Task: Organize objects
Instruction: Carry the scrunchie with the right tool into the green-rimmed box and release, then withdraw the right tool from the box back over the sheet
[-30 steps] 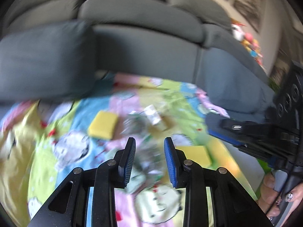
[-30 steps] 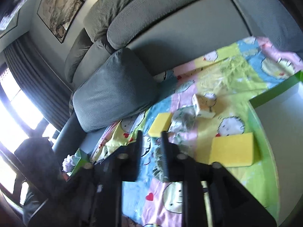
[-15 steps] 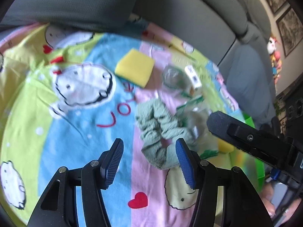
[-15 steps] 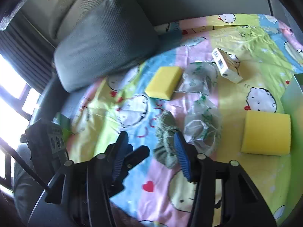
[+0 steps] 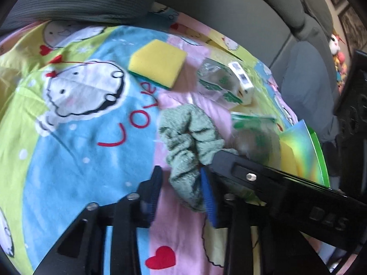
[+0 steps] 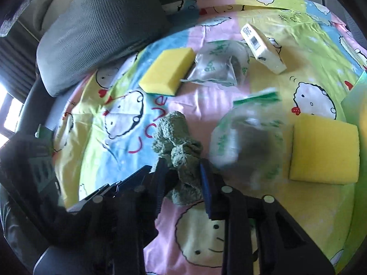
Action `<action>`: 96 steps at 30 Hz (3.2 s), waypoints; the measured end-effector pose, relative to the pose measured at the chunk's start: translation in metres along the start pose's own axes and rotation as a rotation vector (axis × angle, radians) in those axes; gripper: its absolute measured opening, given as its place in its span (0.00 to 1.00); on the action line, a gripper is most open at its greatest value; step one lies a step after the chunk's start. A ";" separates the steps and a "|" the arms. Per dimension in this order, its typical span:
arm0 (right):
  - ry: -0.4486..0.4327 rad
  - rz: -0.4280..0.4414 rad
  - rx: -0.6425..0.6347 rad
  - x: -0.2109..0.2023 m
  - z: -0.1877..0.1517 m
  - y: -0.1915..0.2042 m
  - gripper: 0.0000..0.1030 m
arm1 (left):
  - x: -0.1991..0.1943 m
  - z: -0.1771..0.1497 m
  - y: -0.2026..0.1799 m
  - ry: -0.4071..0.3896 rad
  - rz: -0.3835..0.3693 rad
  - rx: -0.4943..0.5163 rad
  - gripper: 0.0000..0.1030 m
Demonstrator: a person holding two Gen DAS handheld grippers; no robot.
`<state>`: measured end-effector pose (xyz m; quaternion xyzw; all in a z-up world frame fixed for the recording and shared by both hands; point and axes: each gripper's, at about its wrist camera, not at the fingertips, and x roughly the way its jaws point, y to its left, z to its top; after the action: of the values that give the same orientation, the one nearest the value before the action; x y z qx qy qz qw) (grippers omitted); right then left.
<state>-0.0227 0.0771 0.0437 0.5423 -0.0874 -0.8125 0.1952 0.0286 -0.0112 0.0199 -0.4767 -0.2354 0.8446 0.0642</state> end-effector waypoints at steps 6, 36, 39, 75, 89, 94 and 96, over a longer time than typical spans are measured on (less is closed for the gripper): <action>-0.011 0.059 0.018 -0.002 -0.002 -0.007 0.09 | -0.015 0.000 -0.015 -0.080 0.009 0.051 0.25; -0.552 0.186 0.214 -0.179 -0.043 -0.095 0.09 | -0.058 0.005 -0.200 -0.311 -0.120 0.474 0.25; -0.578 0.174 0.259 -0.185 -0.049 -0.112 0.09 | -0.049 0.002 -0.214 -0.291 -0.141 0.506 0.25; -0.519 -0.163 0.610 -0.190 -0.096 -0.212 0.09 | 0.040 -0.036 -0.278 0.036 -0.278 0.594 0.25; -0.521 -0.197 0.588 -0.192 -0.089 -0.199 0.35 | 0.009 -0.027 -0.254 -0.024 -0.184 0.610 0.30; -0.549 -0.150 0.516 -0.193 -0.078 -0.175 0.54 | -0.014 -0.017 -0.225 -0.090 -0.108 0.587 0.49; -0.554 -0.127 0.486 -0.191 -0.073 -0.164 0.57 | -0.024 -0.013 -0.212 -0.113 -0.075 0.577 0.58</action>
<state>0.0715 0.3098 0.1187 0.3366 -0.2936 -0.8944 -0.0212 0.0276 0.1724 0.1299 -0.3820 -0.0061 0.8988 0.2148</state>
